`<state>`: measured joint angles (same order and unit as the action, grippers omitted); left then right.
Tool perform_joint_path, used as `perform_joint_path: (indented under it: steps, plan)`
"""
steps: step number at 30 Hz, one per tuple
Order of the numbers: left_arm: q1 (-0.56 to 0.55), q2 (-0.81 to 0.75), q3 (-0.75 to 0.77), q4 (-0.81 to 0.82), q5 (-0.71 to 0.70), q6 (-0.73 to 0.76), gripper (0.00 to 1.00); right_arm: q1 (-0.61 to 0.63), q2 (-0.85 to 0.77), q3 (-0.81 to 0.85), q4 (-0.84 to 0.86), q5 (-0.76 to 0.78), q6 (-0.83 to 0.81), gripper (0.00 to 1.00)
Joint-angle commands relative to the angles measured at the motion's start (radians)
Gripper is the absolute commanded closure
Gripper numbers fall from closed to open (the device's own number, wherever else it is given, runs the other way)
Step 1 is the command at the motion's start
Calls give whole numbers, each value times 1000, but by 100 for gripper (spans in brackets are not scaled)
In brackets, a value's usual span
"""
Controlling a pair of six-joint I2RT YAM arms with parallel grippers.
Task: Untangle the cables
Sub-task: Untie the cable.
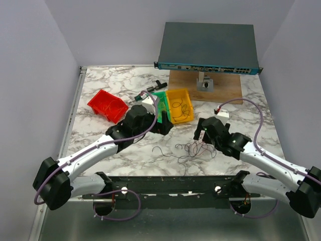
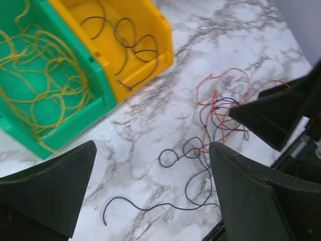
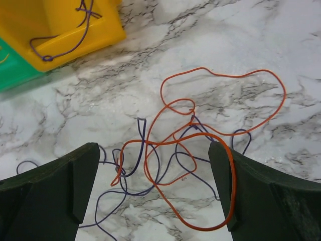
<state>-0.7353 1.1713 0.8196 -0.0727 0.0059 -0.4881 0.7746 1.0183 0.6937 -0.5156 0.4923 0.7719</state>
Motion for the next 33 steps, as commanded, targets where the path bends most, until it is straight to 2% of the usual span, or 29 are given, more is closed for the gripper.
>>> perform_joint_path:
  steps: [1, 3, 8, 11, 14, 18, 20, 24, 27, 29, 33]
  plan:
    - [-23, 6, -87, 262, 205, 51, 1, -25, -3, -36, -18, 97, 25, 1]
    - [-42, 24, -107, 315, 259, 82, 1, -29, 24, -51, 35, 91, 34, 1]
    - [-100, 42, -159, 437, 216, 124, 1, -33, 108, -56, 167, 37, 66, 0]
    - [-116, 56, -157, 448, 227, 170, 1, -35, 148, -27, 178, 20, 56, 0]
    - [-121, 86, -119, 380, 256, 231, 1, -34, 142, 9, 226, -107, -24, 2]
    - [-121, 132, -142, 436, 323, 249, 1, -34, 121, 53, 296, -338, -84, 4]
    - [-121, 163, -146, 465, 381, 246, 1, -34, 98, 65, 293, -312, -77, 4]
    - [-121, 221, -134, 490, 442, 227, 1, -36, 83, 119, 127, -11, -19, 0]
    - [-121, 248, -108, 464, 431, 236, 1, -59, 104, 155, 25, 133, 10, 0]
    - [-121, 257, -97, 449, 413, 247, 2, -110, 116, 153, 2, 132, 4, 0]
    - [-121, 267, -82, 436, 422, 244, 7, -255, 122, 96, 73, -9, -44, 0]
